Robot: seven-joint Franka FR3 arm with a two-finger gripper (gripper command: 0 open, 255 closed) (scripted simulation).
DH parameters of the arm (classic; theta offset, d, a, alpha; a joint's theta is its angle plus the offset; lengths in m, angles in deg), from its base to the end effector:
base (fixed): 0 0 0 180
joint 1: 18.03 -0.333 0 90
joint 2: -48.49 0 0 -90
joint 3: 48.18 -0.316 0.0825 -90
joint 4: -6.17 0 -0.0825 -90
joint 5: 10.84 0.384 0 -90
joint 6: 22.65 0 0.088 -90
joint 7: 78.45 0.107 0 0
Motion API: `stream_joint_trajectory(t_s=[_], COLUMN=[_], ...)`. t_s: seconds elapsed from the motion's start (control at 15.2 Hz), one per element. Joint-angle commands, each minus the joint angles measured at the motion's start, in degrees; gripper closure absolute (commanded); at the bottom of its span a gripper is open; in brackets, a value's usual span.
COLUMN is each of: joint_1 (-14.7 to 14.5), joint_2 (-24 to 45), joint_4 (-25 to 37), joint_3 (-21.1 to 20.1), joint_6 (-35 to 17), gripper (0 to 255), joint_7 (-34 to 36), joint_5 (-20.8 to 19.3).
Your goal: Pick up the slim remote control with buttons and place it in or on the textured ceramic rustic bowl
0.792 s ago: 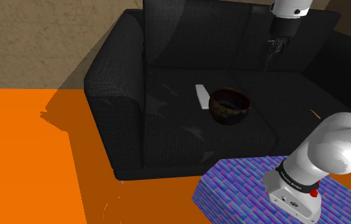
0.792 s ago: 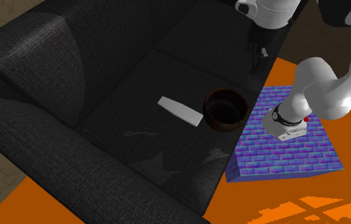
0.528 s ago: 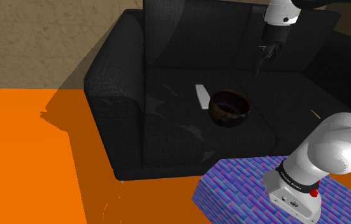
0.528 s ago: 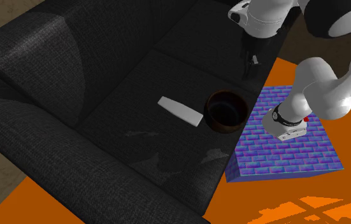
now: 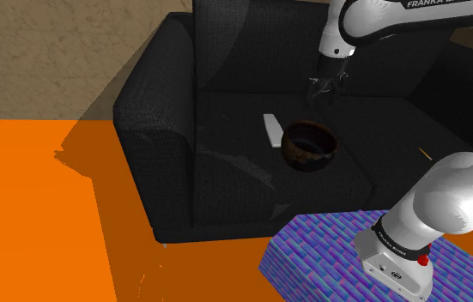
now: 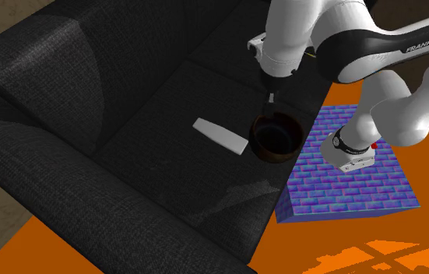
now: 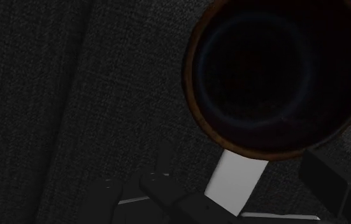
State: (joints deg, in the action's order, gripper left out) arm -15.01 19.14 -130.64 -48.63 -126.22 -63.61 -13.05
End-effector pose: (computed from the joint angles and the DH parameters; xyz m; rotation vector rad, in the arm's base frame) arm 0.3881 -0.0204 0.4997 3.0585 -0.4539 -0.0977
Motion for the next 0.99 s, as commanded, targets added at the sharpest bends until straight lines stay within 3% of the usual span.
stream_joint_trajectory(t_s=[0.0,0.53,0.92], joint_1=[0.3,1.6,2.1], joint_2=[3.6,19.5,30.2], joint_4=[-0.1,4.0,8.6], joint_3=[-0.7,-2.0,-2.0], joint_6=[-4.2,-18.0,-25.3], gripper=[0,0,0], joint_7=[2.8,12.5,18.1], joint_5=[0.5,1.1,0.8])
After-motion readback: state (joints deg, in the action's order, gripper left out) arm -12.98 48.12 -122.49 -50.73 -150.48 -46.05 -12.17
